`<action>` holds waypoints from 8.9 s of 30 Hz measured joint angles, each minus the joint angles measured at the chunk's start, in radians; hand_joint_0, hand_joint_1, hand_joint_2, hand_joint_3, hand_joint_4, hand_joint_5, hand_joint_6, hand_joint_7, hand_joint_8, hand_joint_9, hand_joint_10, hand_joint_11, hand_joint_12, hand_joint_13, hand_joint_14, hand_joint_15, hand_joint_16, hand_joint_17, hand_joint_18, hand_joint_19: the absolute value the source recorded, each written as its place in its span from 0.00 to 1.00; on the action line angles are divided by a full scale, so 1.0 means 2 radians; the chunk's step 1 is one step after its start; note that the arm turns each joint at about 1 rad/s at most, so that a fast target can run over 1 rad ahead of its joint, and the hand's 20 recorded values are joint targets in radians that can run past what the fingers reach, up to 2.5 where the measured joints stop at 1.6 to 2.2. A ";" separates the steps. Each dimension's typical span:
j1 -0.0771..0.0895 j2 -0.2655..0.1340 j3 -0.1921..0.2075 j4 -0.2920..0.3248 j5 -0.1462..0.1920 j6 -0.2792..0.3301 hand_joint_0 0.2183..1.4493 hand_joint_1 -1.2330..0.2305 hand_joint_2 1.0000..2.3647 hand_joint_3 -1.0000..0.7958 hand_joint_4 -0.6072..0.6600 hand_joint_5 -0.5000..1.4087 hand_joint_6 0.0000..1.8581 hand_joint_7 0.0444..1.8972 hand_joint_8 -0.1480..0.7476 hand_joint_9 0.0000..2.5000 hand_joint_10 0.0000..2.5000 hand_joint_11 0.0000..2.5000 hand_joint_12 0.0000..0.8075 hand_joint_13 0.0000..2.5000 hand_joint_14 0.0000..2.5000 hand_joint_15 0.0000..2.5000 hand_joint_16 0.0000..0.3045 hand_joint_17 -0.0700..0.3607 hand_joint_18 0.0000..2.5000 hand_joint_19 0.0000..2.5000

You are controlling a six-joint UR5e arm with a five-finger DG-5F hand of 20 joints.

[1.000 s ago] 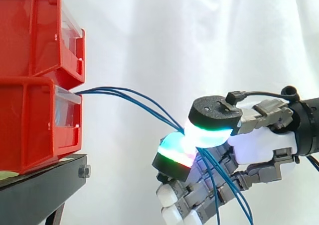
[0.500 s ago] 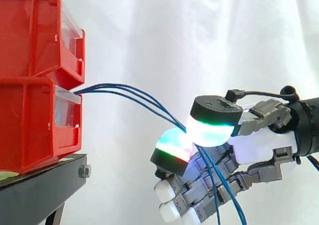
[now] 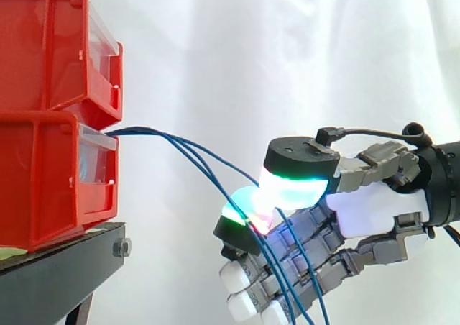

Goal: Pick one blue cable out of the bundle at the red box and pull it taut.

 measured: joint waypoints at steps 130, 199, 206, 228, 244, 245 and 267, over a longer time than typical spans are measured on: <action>0.003 0.036 -0.002 -0.067 0.022 -0.004 0.35 0.29 0.01 0.51 0.53 0.20 0.50 0.58 0.56 0.28 0.00 0.14 0.45 0.21 0.00 0.09 0.17 0.43 0.20 0.09; 0.003 0.036 -0.240 0.186 0.022 -0.004 0.35 0.30 0.01 0.50 0.51 0.19 0.50 0.56 0.54 0.26 0.00 0.13 0.44 0.18 0.00 0.09 0.16 0.42 0.17 0.09; 0.003 0.036 -0.230 0.198 0.022 -0.004 0.35 0.30 0.01 0.50 0.51 0.19 0.50 0.56 0.54 0.26 0.00 0.13 0.44 0.18 0.00 0.08 0.16 0.42 0.17 0.09; 0.004 0.036 -0.230 0.198 0.022 -0.004 0.35 0.30 0.01 0.49 0.52 0.19 0.50 0.56 0.54 0.26 0.00 0.13 0.43 0.18 0.00 0.08 0.16 0.42 0.17 0.10; 0.004 0.036 -0.230 0.198 0.022 -0.004 0.35 0.30 0.01 0.50 0.51 0.19 0.50 0.56 0.54 0.26 0.00 0.14 0.43 0.18 0.00 0.08 0.16 0.42 0.17 0.09; 0.004 0.036 -0.230 0.198 0.022 -0.004 0.35 0.30 0.01 0.50 0.52 0.19 0.50 0.56 0.54 0.26 0.00 0.14 0.43 0.18 0.00 0.08 0.16 0.42 0.17 0.09; 0.004 0.036 -0.230 0.199 0.022 -0.004 0.35 0.30 0.01 0.50 0.52 0.19 0.50 0.55 0.54 0.26 0.00 0.13 0.43 0.18 0.00 0.09 0.16 0.42 0.17 0.10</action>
